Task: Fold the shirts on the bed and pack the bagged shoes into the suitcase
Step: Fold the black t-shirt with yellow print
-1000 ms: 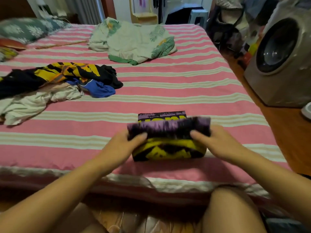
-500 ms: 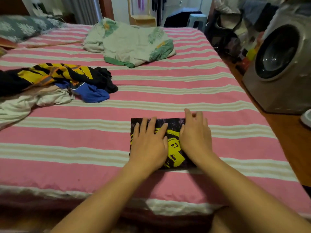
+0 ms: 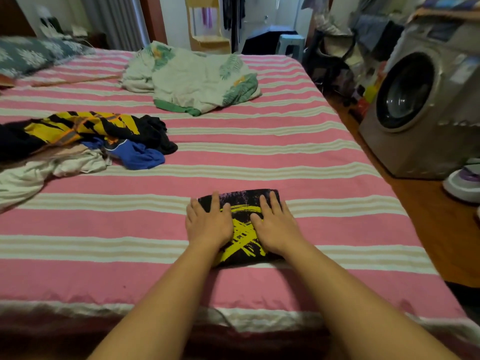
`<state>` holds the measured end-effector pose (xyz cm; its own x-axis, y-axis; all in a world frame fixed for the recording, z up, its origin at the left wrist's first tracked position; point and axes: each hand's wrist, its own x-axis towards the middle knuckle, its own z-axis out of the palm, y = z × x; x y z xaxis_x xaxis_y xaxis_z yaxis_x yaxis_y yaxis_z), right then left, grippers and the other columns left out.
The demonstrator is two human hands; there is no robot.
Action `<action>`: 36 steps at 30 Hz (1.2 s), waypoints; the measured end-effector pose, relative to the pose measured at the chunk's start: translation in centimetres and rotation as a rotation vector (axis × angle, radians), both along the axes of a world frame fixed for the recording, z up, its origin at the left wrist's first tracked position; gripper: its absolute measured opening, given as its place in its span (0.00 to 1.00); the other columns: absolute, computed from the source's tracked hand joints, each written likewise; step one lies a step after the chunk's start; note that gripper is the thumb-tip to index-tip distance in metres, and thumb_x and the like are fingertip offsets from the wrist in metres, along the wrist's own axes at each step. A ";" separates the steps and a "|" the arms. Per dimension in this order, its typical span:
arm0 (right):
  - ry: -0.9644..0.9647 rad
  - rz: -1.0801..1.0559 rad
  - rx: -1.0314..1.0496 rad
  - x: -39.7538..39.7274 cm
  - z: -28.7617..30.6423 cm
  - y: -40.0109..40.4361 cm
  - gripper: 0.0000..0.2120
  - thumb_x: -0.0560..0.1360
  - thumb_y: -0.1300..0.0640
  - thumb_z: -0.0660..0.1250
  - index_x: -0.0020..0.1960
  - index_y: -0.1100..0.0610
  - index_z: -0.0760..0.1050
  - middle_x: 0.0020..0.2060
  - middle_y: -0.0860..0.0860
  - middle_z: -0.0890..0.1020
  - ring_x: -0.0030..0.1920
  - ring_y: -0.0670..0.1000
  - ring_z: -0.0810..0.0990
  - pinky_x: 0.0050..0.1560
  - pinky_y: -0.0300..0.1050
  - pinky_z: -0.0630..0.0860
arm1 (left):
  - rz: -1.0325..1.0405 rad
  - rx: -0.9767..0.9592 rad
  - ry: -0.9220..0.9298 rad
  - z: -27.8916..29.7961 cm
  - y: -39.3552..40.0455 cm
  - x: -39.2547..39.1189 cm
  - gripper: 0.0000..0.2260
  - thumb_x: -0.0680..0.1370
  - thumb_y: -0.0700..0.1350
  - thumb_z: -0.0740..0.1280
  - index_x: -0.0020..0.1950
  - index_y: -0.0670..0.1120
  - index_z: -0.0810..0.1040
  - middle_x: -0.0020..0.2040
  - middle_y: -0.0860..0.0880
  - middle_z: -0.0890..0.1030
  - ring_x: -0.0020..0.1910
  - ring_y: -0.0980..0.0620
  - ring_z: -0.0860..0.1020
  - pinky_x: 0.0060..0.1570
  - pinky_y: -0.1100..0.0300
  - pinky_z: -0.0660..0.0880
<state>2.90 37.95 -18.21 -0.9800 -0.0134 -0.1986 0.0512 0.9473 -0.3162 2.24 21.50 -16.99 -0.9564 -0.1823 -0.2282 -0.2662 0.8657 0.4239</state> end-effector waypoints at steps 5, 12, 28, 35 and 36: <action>0.062 -0.225 -0.274 1.8 1.6 0.5 0.26 0.84 0.43 0.51 0.81 0.46 0.55 0.80 0.59 0.51 0.79 0.60 0.52 0.78 0.55 0.52 | 0.010 0.264 -0.117 0.1 -1.9 0.8 0.31 0.84 0.57 0.52 0.82 0.59 0.40 0.77 0.33 0.60 0.64 0.34 0.74 0.67 0.45 0.71; -0.125 -0.389 -0.834 4.2 3.4 1.1 0.29 0.75 0.49 0.71 0.74 0.43 0.67 0.66 0.55 0.77 0.60 0.57 0.81 0.66 0.56 0.76 | -0.061 0.743 -0.067 0.8 -4.8 2.6 0.31 0.83 0.52 0.64 0.83 0.58 0.54 0.74 0.49 0.72 0.66 0.49 0.74 0.62 0.56 0.68; 0.324 -0.833 -0.935 26.3 8.8 16.3 0.27 0.79 0.57 0.70 0.76 0.49 0.68 0.69 0.48 0.74 0.60 0.44 0.77 0.57 0.34 0.74 | -0.713 0.709 0.037 6.2 15.6 13.4 0.28 0.82 0.51 0.67 0.80 0.58 0.60 0.66 0.52 0.78 0.53 0.48 0.81 0.55 0.49 0.78; 0.508 -1.153 -0.956 44.3 7.3 32.8 0.27 0.73 0.48 0.75 0.70 0.35 0.72 0.72 0.47 0.73 0.70 0.49 0.72 0.71 0.50 0.68 | -0.930 0.908 -0.299 5.8 36.2 25.6 0.21 0.82 0.42 0.68 0.71 0.60 0.71 0.56 0.53 0.82 0.48 0.53 0.83 0.48 0.57 0.80; 0.546 -1.239 -0.962 47.8 5.8 35.0 0.28 0.69 0.45 0.77 0.67 0.33 0.73 0.69 0.48 0.76 0.68 0.51 0.75 0.70 0.54 0.71 | -0.963 0.916 -0.375 4.4 39.5 28.2 0.20 0.82 0.40 0.68 0.71 0.58 0.72 0.56 0.51 0.83 0.49 0.52 0.83 0.49 0.56 0.80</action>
